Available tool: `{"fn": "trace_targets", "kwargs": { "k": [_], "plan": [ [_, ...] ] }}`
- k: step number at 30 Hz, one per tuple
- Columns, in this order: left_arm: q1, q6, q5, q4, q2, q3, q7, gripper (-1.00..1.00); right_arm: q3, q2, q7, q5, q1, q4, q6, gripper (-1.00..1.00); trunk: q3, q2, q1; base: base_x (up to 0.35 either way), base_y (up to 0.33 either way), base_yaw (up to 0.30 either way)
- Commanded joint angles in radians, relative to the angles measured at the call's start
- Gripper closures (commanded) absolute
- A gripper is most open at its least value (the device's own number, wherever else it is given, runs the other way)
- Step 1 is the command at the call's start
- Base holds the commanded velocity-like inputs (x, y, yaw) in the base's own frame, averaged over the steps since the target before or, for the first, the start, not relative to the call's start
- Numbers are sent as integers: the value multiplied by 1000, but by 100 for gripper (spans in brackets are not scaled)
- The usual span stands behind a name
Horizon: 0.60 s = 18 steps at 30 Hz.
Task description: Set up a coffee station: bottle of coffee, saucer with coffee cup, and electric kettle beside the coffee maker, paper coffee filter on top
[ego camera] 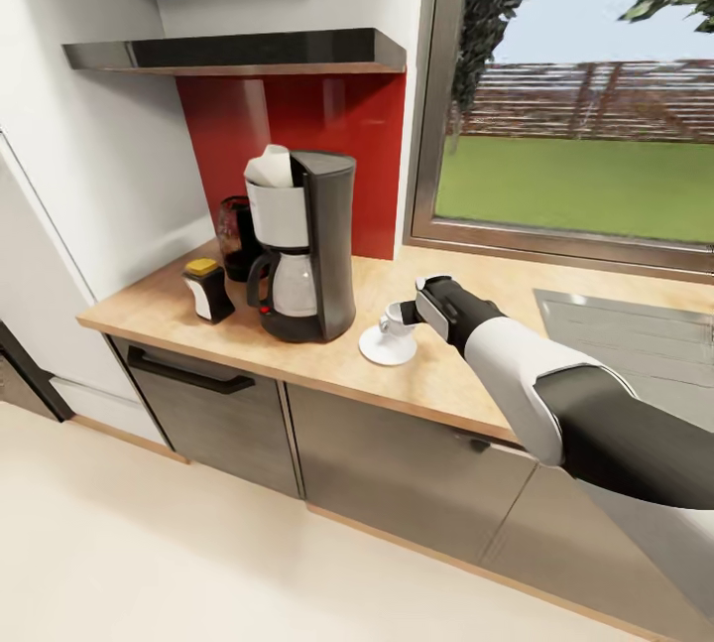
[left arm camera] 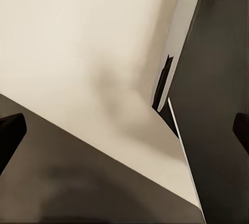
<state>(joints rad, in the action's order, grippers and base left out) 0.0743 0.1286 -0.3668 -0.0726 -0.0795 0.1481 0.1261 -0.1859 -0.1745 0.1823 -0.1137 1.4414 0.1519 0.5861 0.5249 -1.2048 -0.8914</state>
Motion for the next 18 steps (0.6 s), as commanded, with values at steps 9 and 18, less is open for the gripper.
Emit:
{"fn": "trace_targets", "kwargs": {
  "k": [9,18],
  "plan": [
    [1,1,-9,-3,0,4,4,-100,-7,0,6,-12,1,1,50,100,1,-1,0,-33,0,0],
    [1,2,-10,-3,0,3,4,-100,-7,0,5,-12,1,1,106,100,1,-1,0,0,0,0]
  ]
}}
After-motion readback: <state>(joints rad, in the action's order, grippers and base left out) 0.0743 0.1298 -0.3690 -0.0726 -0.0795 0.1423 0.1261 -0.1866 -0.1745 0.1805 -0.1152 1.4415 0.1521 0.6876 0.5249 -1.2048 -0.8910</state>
